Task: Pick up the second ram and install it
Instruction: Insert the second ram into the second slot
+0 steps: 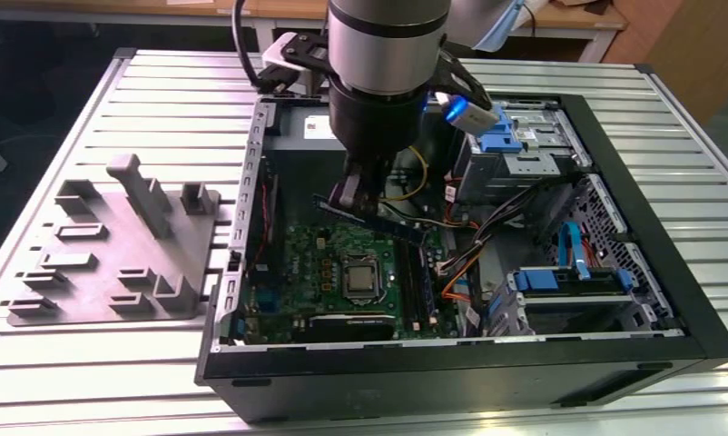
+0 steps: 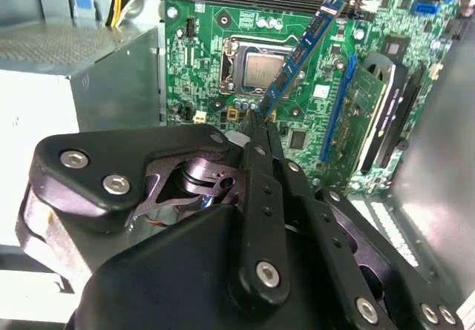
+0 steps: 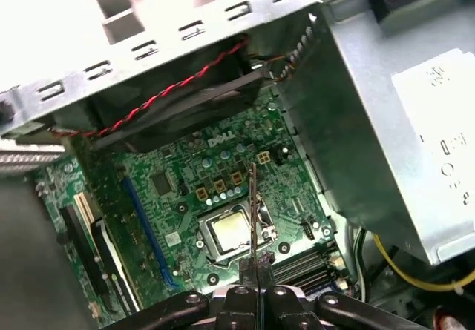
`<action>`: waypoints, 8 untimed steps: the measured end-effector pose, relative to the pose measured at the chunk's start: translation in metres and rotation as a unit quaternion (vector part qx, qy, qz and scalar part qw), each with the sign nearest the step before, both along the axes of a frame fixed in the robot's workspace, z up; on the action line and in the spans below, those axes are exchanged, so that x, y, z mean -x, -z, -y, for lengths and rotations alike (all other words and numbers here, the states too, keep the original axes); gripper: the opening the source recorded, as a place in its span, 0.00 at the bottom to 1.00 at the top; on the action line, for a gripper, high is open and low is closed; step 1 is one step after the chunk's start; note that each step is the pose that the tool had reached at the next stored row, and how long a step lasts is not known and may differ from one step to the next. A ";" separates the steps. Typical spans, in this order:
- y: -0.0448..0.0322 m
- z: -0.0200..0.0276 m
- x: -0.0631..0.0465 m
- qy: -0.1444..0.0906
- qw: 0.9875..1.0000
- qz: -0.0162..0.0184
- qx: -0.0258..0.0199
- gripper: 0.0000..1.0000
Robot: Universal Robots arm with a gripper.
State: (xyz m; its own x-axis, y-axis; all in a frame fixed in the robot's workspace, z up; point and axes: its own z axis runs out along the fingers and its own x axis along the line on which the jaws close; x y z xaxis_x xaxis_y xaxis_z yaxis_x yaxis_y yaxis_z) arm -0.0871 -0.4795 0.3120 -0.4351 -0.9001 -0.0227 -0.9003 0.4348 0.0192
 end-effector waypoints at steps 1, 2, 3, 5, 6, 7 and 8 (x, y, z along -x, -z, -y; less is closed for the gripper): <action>0.0000 0.0000 0.000 0.006 1.000 0.000 0.000 0.08; 0.0000 0.0000 0.000 0.013 1.000 0.000 0.000 0.08; 0.0000 0.0000 0.000 0.020 1.000 0.000 0.000 0.08; 0.0000 0.0000 0.000 0.034 0.999 0.000 0.000 0.08; 0.0000 0.0000 0.000 0.041 0.999 0.000 0.000 0.08; 0.0000 0.0000 0.000 0.048 0.999 0.000 0.000 0.08; 0.0000 0.0000 0.000 0.055 0.998 0.000 0.000 0.08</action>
State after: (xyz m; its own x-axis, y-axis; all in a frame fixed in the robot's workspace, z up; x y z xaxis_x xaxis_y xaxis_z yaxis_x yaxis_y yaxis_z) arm -0.0871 -0.4795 0.3120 -0.5310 -0.8471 -0.0226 -0.8474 0.5306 0.0192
